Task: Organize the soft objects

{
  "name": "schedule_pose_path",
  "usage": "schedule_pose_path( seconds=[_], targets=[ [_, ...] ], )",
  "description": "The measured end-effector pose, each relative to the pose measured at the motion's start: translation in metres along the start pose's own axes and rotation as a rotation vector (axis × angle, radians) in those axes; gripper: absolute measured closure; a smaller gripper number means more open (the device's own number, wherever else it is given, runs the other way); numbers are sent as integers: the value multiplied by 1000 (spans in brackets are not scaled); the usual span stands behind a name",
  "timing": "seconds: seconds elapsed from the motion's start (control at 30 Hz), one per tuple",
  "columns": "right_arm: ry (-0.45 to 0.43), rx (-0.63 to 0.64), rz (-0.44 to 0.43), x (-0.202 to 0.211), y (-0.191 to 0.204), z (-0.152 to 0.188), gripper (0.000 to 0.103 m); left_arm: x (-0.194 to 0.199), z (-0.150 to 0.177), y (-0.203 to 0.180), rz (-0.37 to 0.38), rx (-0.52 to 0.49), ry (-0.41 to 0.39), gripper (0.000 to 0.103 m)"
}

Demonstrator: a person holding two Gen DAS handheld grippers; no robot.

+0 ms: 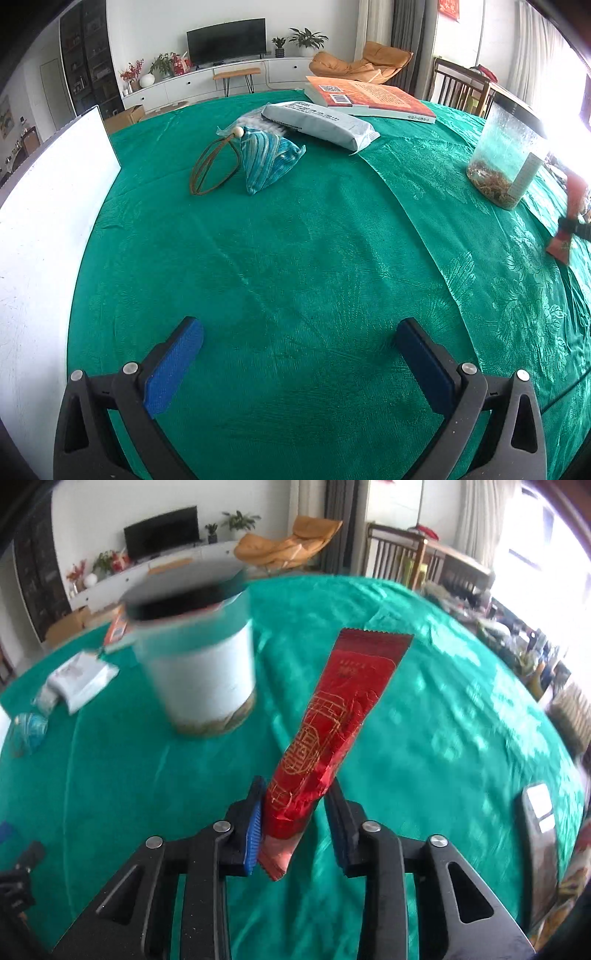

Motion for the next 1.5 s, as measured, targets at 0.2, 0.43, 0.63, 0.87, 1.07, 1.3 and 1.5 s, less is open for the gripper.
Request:
schedule_pose_path(
  seconds=[0.2,0.43,0.63,0.87,1.07,1.3,1.5],
  targets=[
    [-61,-81,41,20,-26,2,28,0,0,0,0,0,0,0],
    [-13,-71,-37,34,15,60,29,0,0,0,0,0,0,0],
    [17,-7,-35,22,23,68,29,0,0,0,0,0,0,0],
    [25,-12,-38,25,24,77,24,0,0,0,0,1,0,0],
    [35,-16,-43,22,24,78,18,0,0,0,0,1,0,0],
    [35,-15,-45,22,25,79,17,0,0,0,0,1,0,0],
    [35,-15,-45,23,25,79,17,0,0,-1,0,1,0,0]
  ],
)
Point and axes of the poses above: each gripper's, at about its wrist camera, not at the fingertips, and x roughly against the way its jaws point, y to its left, z to its underside, the point moved 9 cm from there along -x, roughly the way its jaws point, and after that the axes turned 11 degrees about z, right-handed, at the moved point
